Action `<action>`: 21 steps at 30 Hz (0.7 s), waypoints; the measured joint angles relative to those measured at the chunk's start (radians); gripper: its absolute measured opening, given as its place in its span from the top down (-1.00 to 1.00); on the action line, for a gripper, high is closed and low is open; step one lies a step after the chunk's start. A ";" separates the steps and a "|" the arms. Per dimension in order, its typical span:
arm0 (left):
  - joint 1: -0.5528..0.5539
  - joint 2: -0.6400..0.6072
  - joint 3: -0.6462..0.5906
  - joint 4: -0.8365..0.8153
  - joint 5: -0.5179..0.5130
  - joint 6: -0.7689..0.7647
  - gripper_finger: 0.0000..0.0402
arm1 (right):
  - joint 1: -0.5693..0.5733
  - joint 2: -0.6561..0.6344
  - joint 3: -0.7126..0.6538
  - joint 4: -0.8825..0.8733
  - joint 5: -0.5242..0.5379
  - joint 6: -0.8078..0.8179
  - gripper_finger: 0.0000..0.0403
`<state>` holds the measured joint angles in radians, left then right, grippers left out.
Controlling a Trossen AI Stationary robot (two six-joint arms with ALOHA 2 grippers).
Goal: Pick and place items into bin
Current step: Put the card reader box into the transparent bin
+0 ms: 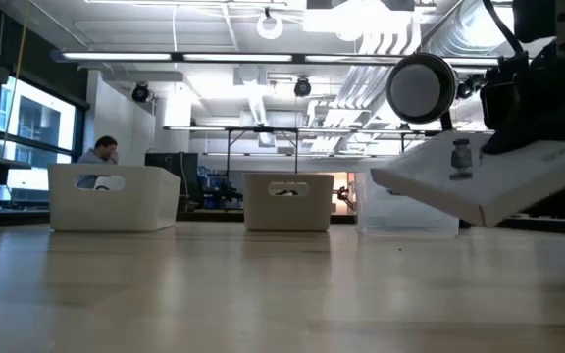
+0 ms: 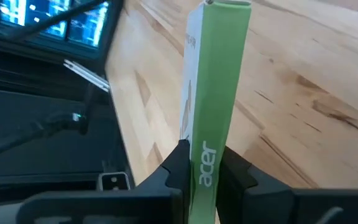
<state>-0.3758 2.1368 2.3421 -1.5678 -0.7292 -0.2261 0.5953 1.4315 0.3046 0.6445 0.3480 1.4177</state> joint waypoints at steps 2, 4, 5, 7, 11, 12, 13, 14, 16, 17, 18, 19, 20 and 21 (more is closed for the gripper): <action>-0.002 0.000 0.000 -0.004 -0.002 -0.010 0.99 | 0.000 -0.001 0.000 0.021 0.017 -0.005 0.80; -0.010 -0.002 0.000 -0.004 -0.012 0.003 0.99 | 0.000 -0.007 0.000 0.033 0.029 -0.005 0.79; -0.013 -0.003 0.000 -0.004 -0.021 0.007 0.99 | 0.000 -0.014 0.000 0.034 0.033 -0.005 0.78; -0.015 -0.005 0.000 -0.004 -0.030 0.010 0.99 | 0.000 -0.036 0.000 0.034 0.047 -0.011 0.79; -0.026 -0.005 0.000 -0.004 -0.060 0.011 0.99 | 0.000 -0.107 0.000 0.034 0.100 -0.055 0.82; -0.031 -0.005 0.000 -0.004 -0.068 0.012 0.99 | 0.000 -0.130 0.000 0.033 0.116 -0.072 0.82; -0.038 -0.007 0.000 -0.004 -0.081 0.012 0.99 | 0.000 -0.154 0.000 0.034 0.127 -0.087 0.81; -0.046 -0.010 0.000 -0.004 -0.096 0.012 0.99 | 0.000 -0.177 0.000 0.034 0.142 -0.104 0.80; -0.067 -0.016 0.000 -0.004 -0.140 0.010 0.99 | 0.000 -0.225 0.000 0.030 0.168 -0.138 0.79; -0.079 -0.022 0.000 -0.004 -0.162 0.008 0.99 | 0.000 -0.252 0.000 0.024 0.179 -0.154 0.78; -0.092 -0.027 0.000 -0.004 -0.184 0.007 0.99 | 0.000 -0.278 0.000 0.020 0.195 -0.173 0.78; -0.102 -0.033 0.000 -0.003 -0.211 0.002 0.99 | 0.000 -0.304 0.000 0.014 0.210 -0.190 0.79; -0.114 -0.040 0.000 -0.004 -0.244 -0.010 0.99 | 0.000 -0.330 0.001 0.002 0.225 -0.206 0.80; -0.126 -0.046 0.000 -0.003 -0.274 -0.020 0.99 | 0.000 -0.357 0.001 -0.017 0.236 -0.222 0.81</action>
<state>-0.5023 2.0906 2.3421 -1.5711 -1.0035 -0.2463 0.5953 1.0745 0.3054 0.6279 0.5840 1.1957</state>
